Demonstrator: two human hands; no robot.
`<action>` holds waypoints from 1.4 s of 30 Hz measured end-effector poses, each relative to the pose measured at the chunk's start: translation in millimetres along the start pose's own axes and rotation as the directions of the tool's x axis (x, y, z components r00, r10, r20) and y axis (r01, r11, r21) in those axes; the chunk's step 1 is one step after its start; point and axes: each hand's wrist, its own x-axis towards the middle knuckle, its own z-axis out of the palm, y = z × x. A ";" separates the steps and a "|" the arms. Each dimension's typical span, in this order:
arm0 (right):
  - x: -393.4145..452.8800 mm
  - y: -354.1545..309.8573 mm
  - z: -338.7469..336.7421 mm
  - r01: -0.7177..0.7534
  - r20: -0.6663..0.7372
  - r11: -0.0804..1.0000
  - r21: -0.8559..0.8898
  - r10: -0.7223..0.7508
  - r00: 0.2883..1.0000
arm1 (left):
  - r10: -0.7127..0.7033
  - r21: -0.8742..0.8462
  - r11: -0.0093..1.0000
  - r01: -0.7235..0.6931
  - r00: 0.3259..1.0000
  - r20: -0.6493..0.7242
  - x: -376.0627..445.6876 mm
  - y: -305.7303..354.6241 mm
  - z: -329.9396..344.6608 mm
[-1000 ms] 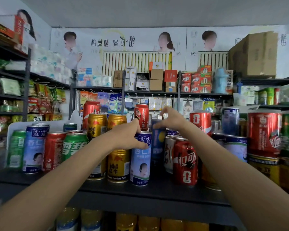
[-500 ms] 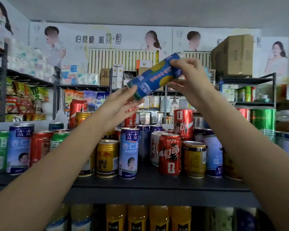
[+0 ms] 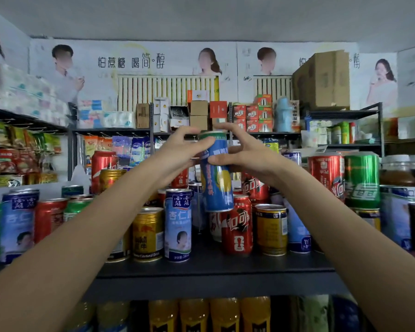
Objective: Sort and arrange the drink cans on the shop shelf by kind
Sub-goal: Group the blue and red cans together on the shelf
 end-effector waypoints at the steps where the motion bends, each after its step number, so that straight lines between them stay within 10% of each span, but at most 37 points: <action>1: 0.4 5.3 -1.0 -0.018 0.027 1.000 0.002 0.018 0.999 | -0.002 0.139 0.990 -0.002 0.999 0.032 0.0 -1.6 -5.3; 8: 16.2 36.0 -0.2 -0.098 -0.011 0.995 -0.007 0.098 0.995 | -0.046 0.695 0.715 -0.078 0.986 0.158 -10.6 -24.7 -37.0; 13: 34.1 43.5 11.5 -0.136 -0.014 0.955 -0.265 0.138 0.990 | -0.101 0.772 0.627 -0.106 0.971 0.215 -11.0 -36.8 -42.0; 42: 40.3 10.1 11.7 -0.060 -0.303 0.891 -0.451 -0.089 0.949 | -0.090 0.555 0.828 -0.076 0.960 0.266 -9.0 -39.3 -18.6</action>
